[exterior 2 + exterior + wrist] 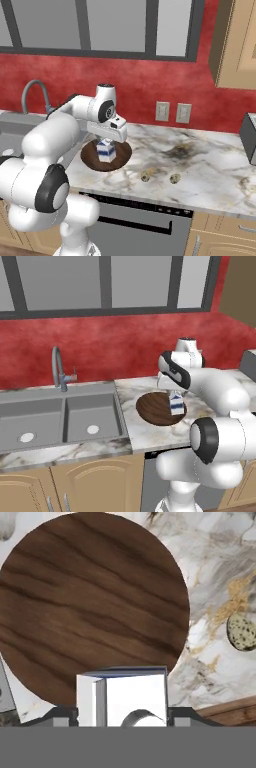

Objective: Gather the eggs and milk located in the vicinity of the sink area and place them right next to the bowl.

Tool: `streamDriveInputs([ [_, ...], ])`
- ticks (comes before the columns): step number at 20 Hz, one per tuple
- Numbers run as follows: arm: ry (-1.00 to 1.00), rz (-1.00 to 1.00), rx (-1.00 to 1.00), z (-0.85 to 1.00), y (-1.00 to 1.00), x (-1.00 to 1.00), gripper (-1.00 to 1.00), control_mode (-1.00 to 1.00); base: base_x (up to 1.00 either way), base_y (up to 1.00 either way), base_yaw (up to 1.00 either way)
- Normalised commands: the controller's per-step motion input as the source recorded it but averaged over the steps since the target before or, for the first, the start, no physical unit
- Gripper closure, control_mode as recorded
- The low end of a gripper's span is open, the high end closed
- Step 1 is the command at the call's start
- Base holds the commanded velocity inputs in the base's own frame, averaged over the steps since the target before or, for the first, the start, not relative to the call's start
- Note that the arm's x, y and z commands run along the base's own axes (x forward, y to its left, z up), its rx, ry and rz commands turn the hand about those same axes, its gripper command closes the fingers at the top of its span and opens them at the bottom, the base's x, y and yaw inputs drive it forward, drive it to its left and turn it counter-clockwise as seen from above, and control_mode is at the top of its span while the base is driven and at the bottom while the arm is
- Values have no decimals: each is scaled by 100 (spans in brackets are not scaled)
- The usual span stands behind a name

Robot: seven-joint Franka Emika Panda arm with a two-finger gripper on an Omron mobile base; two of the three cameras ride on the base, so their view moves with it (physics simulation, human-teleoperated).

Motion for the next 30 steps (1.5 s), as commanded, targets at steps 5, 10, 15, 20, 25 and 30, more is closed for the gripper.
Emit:
streamDriveInputs([
  [5, 0, 0, 0, 0, -24, 0, 100, -100, 0, 0, 0],
  [10, 0, -5, 5, 39, -42, 0, 100, -100, 0, 0, 0],
  [15, 0, -13, 18, 75, -52, 12, 100, -100, 0, 0, 0],
  [20, -5, -20, 14, 15, -58, 55, 100, -100, 0, 0, 0],
  [25, -7, -6, 0, -6, -34, 17, 100, -100, 0, 0, 0],
  [30, -1, -5, 0, -34, -38, 0, 100, -100, 0, 0, 0],
])
